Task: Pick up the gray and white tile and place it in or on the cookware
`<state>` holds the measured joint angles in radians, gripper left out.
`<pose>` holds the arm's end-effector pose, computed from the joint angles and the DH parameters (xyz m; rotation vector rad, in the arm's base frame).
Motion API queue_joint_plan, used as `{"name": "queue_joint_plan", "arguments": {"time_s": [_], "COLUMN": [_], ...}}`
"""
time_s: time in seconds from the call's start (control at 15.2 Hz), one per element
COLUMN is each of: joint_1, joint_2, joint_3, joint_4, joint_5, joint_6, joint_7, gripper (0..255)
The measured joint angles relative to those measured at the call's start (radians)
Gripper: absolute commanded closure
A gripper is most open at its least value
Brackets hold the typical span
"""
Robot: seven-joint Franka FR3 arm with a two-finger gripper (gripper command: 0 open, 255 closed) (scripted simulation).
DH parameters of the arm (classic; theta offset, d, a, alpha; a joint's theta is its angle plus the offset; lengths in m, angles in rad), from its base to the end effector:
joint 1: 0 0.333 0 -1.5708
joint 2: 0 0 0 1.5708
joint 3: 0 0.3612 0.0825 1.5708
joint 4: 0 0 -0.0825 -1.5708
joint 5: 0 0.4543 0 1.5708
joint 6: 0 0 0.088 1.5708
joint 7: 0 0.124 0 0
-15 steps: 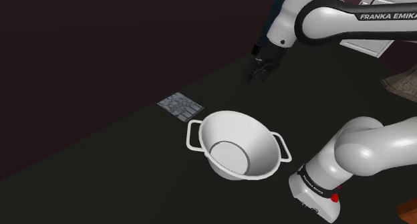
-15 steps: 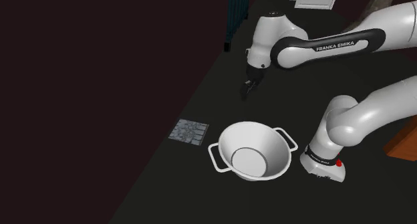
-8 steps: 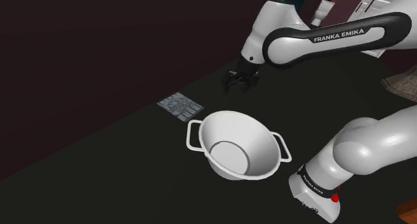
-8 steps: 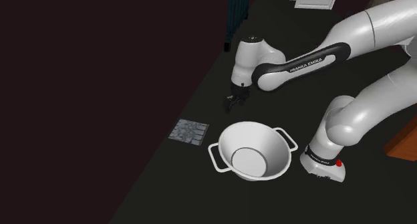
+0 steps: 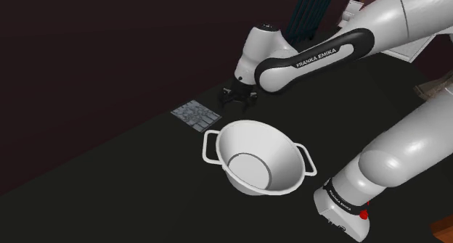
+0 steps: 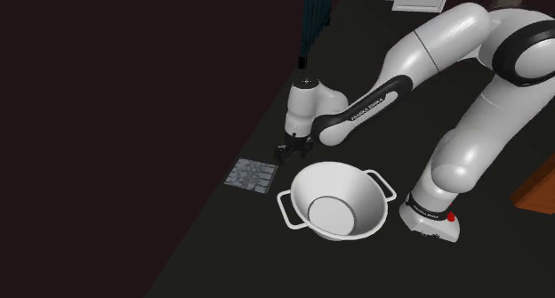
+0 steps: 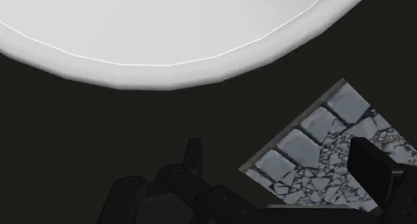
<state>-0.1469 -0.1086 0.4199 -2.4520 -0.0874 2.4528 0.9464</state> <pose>0.5079 0.1396 0.3245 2.9631 -0.9306 0.2173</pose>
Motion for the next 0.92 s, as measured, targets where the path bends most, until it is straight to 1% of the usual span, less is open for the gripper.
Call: {"name": "queue_joint_plan", "arguments": {"time_s": [0.13,0.26,0.4,0.53,0.66,0.92], "joint_1": [-0.013,-0.012,0.002,0.026,0.045,0.063], "joint_2": [0.101,0.197,0.269,0.371,0.414,0.469], "joint_3": [0.015,0.009,-0.007,-0.04,-0.059,-0.084], "joint_4": [0.052,0.1,0.143,0.214,0.243,0.262], "joint_5": [-0.079,-0.162,-0.223,-0.297,-0.327,-0.37], "joint_6": [0.036,0.068,0.083,0.099,0.107,0.138], "joint_7": [0.124,0.243,0.349,0.455,0.508,0.549], "gripper": [0,0,0,0,0,0]}}
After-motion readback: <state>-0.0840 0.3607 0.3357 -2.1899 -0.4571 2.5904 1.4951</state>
